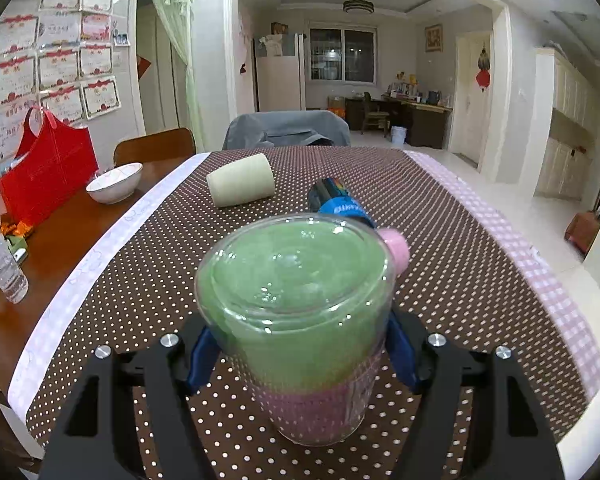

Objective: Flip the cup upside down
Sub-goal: 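Lower the upright canister onto the runner and open the left gripper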

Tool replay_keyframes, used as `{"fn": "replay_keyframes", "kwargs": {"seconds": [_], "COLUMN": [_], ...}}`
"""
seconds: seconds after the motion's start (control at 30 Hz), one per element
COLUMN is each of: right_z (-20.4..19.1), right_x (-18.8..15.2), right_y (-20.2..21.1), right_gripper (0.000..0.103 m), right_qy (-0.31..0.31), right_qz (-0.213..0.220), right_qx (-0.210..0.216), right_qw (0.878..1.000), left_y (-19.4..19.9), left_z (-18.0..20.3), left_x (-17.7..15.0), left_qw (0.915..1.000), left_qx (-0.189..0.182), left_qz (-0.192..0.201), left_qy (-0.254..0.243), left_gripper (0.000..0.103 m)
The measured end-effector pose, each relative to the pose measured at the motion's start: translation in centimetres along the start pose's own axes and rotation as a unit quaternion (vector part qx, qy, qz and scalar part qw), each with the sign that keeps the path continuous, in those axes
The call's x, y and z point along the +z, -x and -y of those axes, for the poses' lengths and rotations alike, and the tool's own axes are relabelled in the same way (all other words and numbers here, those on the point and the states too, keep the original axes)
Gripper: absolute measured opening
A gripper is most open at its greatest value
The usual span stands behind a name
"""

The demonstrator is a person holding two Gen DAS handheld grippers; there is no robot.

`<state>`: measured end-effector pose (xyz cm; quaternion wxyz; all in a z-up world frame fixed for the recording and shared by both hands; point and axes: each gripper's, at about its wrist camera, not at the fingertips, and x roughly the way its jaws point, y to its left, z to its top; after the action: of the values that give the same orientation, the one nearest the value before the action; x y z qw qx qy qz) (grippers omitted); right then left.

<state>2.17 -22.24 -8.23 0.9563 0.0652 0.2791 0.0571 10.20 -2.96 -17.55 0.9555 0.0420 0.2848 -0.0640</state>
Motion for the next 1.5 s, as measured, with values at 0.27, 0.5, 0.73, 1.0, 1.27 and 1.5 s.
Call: {"fn": "replay_keyframes", "kwargs": {"seconds": [0.27,0.5,0.73,1.0,1.27,1.5], "right_z": [-0.3,-0.7,-0.8,-1.0,-0.9,-1.0], "right_x": [0.0,-0.1,0.0,0.2,0.4,0.6], "right_y": [0.0,0.4,0.6,1.0,1.7,2.3], "right_gripper": [0.097,0.097,0.097,0.097,0.097,0.097], "right_qy": [0.004,0.004,0.002,0.001,-0.006,-0.014], "right_qz": [-0.001,0.003,0.006,0.013,0.024,0.037], "right_qx": [0.001,0.006,0.011,0.015,0.019,0.024], "right_qw": [1.000,1.000,1.000,1.000,1.000,0.999], "left_y": [0.4,1.2,2.3,4.3,6.8,10.5], "left_z": [0.5,-0.6,-0.8,-0.8,-1.1,-2.0], "left_x": [-0.7,-0.5,-0.2,0.6,1.6,3.0], "left_qw": [0.9996,0.9997,0.9997,0.9994,0.9988,0.9964], "left_qx": [0.017,0.025,0.025,0.028,0.024,0.033], "left_qz": [0.006,0.003,0.005,0.020,0.039,0.072], "left_qy": [-0.024,-0.003,0.001,0.006,0.017,0.031], "left_gripper": [0.086,0.086,0.086,0.086,0.087,0.095]}}
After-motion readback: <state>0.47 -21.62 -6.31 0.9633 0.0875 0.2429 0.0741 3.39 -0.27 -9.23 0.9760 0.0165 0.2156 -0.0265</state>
